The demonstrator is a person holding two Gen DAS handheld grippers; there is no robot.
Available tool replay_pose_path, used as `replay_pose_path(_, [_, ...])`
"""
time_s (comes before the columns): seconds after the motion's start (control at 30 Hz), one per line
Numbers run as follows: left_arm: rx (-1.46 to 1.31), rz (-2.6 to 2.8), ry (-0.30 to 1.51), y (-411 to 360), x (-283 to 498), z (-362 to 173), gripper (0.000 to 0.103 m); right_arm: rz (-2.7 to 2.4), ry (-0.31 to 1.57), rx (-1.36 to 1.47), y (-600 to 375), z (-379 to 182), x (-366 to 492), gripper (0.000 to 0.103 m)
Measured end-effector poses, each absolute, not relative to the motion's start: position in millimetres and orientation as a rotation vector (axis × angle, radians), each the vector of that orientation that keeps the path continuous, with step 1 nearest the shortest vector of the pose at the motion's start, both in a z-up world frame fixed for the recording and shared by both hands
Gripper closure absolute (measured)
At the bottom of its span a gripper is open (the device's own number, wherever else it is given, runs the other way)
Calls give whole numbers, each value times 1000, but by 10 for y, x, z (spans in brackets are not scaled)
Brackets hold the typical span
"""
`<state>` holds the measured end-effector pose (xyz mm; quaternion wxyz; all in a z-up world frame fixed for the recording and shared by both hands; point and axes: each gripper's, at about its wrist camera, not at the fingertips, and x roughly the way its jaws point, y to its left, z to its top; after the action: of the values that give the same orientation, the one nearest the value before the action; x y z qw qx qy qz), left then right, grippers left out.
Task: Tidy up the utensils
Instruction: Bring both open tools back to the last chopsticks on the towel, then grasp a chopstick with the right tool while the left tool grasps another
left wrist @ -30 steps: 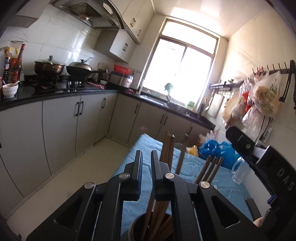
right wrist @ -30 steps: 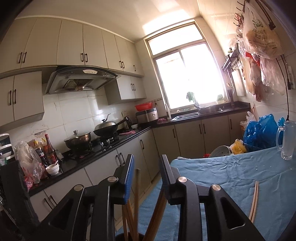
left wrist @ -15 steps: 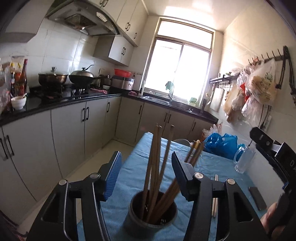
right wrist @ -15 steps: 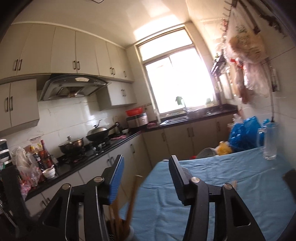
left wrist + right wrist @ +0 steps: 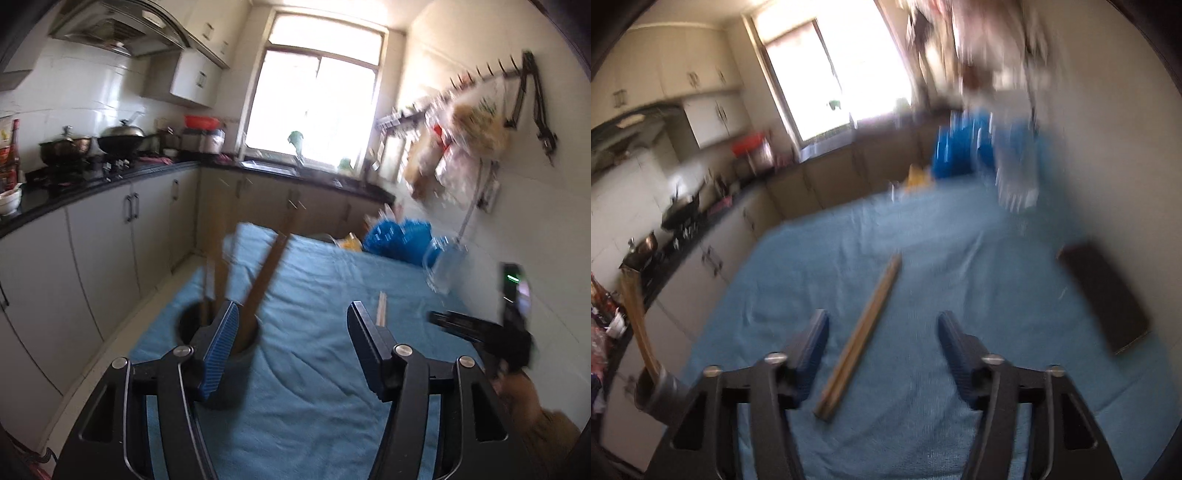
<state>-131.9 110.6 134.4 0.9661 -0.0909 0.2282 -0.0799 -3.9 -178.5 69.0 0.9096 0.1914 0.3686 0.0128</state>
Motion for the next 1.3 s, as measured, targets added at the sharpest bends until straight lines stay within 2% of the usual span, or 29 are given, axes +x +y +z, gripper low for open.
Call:
replay_pose_path(0.13, [-138,-204,534,875,-1277,1190,43,128,882,450,-1736,349,233,70])
replay_pose_path(0.37, [-92,-206,613,651,-1141,946,43,154,965,249,-1326,189,304,70])
replay_pose_path(0.5, [-93,-209,636,652,-1090,867,43,116,970,182,-1289,170,269,75])
replay_pose_path(0.63, [-88,-209,652,657,-1060,820,43,47,991,115,-1262,172,289,87])
replay_pose_path(0.83, [-72,-234,719,491,-906,740,43,-35,1042,69,-1262,203,543,88])
replay_pose_path(0.9, [-51,-249,752,356,-805,711,43,-61,1052,81,-1392,206,582,93])
replay_pose_path(1.3, [86,-301,922,-596,37,366,43,-48,1081,184,-2144,199,25,95])
